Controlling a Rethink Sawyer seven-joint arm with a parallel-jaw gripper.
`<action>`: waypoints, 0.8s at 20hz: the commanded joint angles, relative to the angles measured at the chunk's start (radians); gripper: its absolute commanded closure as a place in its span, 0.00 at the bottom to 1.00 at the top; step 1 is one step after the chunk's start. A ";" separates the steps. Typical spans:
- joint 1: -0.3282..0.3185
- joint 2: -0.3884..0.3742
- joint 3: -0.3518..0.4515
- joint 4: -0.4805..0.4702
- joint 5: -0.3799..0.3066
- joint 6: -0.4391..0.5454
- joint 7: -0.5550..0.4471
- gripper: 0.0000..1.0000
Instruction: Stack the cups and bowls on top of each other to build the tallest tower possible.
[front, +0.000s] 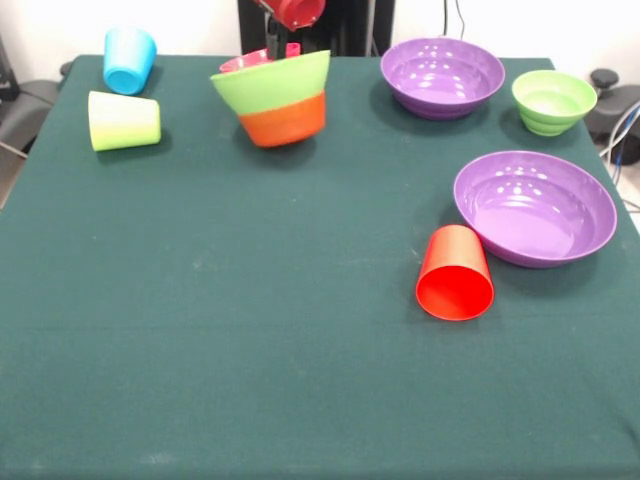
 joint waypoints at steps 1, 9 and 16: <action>-0.033 -0.033 0.152 -0.066 -0.011 0.089 0.065 1.00; -0.044 -0.016 0.173 -0.067 -0.019 0.057 0.075 1.00; -0.051 -0.018 0.193 -0.071 -0.011 0.061 0.083 1.00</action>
